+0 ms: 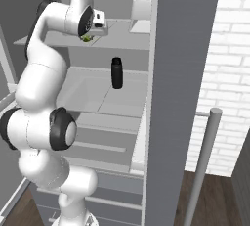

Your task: Grab a lemon wedge from the fridge and one ice cube from the ice bowl, and put them in the glass of lemonade.

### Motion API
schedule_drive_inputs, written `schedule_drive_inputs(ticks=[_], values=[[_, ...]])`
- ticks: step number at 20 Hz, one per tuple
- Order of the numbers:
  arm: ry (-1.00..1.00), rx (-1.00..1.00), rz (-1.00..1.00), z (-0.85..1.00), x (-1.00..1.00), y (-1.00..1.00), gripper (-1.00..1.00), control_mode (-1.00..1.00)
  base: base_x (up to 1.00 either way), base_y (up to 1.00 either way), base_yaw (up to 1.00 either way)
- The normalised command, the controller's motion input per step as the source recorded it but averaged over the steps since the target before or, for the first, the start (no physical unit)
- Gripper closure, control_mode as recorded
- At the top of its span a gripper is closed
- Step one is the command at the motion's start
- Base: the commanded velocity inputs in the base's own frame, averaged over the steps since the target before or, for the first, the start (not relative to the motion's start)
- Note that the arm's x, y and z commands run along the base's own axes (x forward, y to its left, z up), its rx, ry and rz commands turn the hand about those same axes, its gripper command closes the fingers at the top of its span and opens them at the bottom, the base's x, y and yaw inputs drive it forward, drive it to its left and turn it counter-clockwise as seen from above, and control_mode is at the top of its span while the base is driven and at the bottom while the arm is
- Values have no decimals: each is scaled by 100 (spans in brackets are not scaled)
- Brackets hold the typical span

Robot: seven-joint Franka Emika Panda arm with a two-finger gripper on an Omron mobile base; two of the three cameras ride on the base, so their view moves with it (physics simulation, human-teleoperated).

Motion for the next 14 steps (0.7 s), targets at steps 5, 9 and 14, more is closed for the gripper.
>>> schedule_drive_inputs(ticks=[5, 9, 14], values=[[-9, 4, 0, -10, -100, -4, 100, -100, 0, 0, 0], [-3, 3, 0, -11, -100, -3, 100, -100, 0, 0, 0], [0, 0, 0, -30, -100, -1, 100, -100, 0, 0, 0]])
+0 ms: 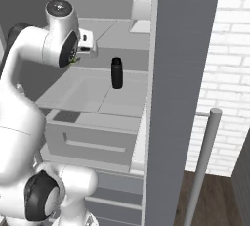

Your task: Grab a lemon wedge from the fridge and one ice cube from the ice bowl, and put them in the glass of lemonade.

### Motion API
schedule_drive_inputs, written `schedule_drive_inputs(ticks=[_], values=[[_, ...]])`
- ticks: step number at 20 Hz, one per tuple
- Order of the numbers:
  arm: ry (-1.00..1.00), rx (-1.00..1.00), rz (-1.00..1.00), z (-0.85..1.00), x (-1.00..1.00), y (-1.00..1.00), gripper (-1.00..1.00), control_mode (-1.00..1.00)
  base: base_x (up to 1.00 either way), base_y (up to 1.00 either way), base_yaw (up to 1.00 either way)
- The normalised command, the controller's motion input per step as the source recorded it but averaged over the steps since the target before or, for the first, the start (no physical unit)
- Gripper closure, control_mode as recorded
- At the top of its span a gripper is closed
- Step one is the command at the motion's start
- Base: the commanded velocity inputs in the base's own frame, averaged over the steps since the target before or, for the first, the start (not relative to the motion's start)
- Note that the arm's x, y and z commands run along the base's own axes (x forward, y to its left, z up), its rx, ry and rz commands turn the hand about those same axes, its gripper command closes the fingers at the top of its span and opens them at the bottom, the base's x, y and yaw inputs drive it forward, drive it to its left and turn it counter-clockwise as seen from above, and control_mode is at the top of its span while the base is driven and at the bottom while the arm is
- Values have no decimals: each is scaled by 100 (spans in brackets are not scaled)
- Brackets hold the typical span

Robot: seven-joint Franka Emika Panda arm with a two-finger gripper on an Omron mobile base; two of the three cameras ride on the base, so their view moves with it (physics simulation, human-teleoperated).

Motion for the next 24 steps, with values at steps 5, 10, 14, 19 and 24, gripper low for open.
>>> schedule_drive_inputs(ticks=[5, 10, 14, 19, 24], values=[[0, 0, -8, -36, -100, -11, 100, -100, 0, 0, 0], [5, 0, -19, -66, -76, -1, 100, -100, 0, 0, 0], [12, 0, -18, -45, -47, 0, 100, -100, 0, 0, 0], [5, 0, -15, -36, -26, -7, 100, -100, 0, 0, 0], [5, 0, -10, -53, -36, -6, 100, -100, 0, 0, 0]])
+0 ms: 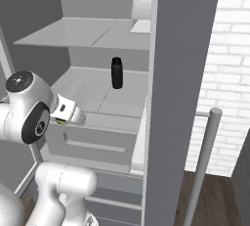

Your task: Grab a lemon wedge from the fridge and one ice cube from the ice bowl, and put them in the glass of lemonade.

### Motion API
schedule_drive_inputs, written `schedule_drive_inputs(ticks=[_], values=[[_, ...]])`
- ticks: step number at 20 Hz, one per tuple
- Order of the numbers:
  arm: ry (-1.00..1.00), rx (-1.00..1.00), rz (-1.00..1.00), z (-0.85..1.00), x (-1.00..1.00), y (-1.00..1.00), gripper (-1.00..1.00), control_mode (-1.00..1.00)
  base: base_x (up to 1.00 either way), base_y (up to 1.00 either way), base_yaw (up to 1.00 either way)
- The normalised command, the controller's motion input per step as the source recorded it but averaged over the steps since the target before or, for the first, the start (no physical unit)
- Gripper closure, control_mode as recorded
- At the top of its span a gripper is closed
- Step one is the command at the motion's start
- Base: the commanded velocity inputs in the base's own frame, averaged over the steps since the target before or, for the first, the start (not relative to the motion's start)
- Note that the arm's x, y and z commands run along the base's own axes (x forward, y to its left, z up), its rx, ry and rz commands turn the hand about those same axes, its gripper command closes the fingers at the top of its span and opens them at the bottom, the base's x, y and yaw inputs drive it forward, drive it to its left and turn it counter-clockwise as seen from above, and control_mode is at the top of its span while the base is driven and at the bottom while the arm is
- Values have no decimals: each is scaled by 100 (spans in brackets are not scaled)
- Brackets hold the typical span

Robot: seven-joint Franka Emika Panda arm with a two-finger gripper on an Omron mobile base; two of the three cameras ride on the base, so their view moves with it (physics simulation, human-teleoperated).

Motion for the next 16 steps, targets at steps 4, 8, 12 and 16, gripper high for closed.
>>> schedule_drive_inputs(ticks=[4, 8, 12, 16], values=[[10, 0, -6, -23, -29, -3, 100, -100, 0, 0, 0], [3, 0, -1, -1, -2, 0, 100, -100, 0, 0, 0], [0, 0, 0, 0, 0, 0, 100, -100, 0, 0, 0], [0, 0, 0, 0, -4, 0, 100, 100, -60, 0, 0]])
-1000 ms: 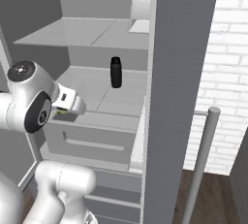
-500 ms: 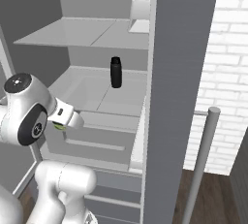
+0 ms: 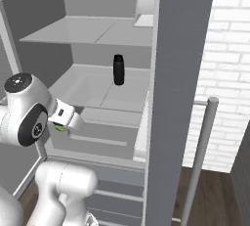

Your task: Grab a lemon wedge from the fridge and one ice cube from the ice bowl, and put them in the glass of lemonade.

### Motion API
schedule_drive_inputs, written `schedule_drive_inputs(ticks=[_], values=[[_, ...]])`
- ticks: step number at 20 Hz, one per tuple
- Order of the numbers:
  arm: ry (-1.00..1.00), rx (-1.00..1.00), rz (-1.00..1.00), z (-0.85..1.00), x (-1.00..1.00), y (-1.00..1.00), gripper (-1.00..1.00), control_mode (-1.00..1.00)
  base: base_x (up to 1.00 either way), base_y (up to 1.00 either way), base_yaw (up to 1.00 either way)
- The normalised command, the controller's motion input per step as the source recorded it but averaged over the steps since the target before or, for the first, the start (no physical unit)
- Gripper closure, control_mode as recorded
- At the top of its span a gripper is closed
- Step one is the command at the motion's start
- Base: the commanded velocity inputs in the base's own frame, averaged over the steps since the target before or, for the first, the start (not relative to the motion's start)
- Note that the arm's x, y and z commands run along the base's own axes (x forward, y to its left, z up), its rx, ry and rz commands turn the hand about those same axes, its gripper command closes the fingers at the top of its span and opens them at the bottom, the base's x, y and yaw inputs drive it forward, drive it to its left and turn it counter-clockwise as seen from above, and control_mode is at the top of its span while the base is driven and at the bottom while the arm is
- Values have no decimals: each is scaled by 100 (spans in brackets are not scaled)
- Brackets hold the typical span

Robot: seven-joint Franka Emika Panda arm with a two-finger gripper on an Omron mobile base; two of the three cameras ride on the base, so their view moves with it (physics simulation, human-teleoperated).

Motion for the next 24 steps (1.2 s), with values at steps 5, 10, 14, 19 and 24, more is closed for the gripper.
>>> schedule_drive_inputs(ticks=[5, 10, 14, 19, 24], values=[[0, 0, 0, 0, 0, 0, 100, 100, -100, 2, 0], [0, 0, 0, 0, 0, 0, 100, 100, -66, 36, 41], [0, 0, 0, 0, 0, 0, 100, 100, 0, 38, 99], [0, 0, 0, 0, 0, 0, 100, 100, -1, 33, 97], [0, 0, 0, 0, 0, 0, 100, 100, -34, 28, 79]])
